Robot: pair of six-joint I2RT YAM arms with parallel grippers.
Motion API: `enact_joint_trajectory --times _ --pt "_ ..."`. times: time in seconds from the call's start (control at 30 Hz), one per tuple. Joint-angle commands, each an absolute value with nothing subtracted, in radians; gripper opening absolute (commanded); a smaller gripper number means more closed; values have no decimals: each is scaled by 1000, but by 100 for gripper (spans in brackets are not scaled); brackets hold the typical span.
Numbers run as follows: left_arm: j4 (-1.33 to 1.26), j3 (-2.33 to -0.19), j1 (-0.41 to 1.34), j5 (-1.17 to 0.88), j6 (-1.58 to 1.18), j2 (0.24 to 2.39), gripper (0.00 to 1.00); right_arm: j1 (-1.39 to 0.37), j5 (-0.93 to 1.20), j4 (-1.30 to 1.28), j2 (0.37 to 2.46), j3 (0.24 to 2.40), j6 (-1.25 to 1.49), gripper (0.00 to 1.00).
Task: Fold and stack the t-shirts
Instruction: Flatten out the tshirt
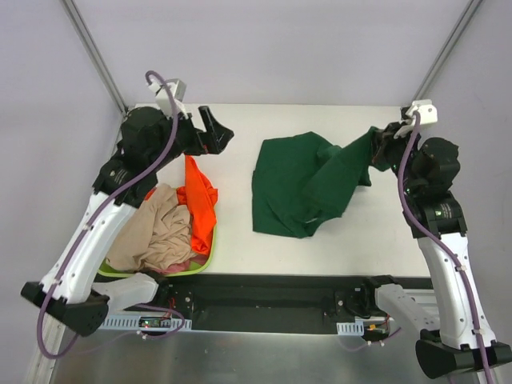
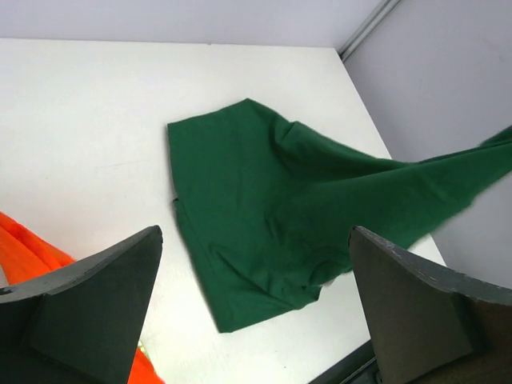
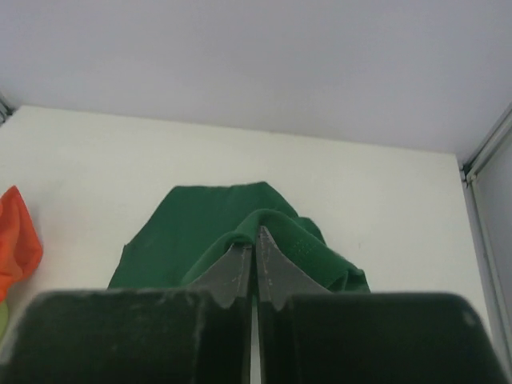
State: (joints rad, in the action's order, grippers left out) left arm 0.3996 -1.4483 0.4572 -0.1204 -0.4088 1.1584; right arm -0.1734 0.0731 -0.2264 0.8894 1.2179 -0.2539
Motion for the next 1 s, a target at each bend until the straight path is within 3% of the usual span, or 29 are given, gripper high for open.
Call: enact_joint_trajectory --times 0.0,0.43,0.53,0.57,0.63,0.73,0.87,0.93,0.97 --pt "351 -1358 457 -10 -449 991 99 -169 38 -179 805 1137 -212 0" --pt "497 -1046 457 187 -636 962 98 -169 15 -255 775 954 -184 0" --pt "523 -948 457 172 -715 1003 89 -169 11 -265 790 931 -187 1" --pt "531 -918 457 167 -733 1021 83 -169 9 -276 795 931 -192 1" --pt "566 -858 451 202 -774 1046 57 -167 6 -290 804 930 -199 1" --pt "601 -784 376 236 -788 1101 38 -169 -32 -291 810 919 -204 0" --pt "612 -709 256 147 -793 1184 36 -169 -46 -298 819 914 -210 1" --pt "612 -700 247 173 -785 1227 27 -167 -52 -298 822 913 -215 0" --pt "612 -701 242 205 -782 1241 17 -167 -55 -298 824 913 -215 0"
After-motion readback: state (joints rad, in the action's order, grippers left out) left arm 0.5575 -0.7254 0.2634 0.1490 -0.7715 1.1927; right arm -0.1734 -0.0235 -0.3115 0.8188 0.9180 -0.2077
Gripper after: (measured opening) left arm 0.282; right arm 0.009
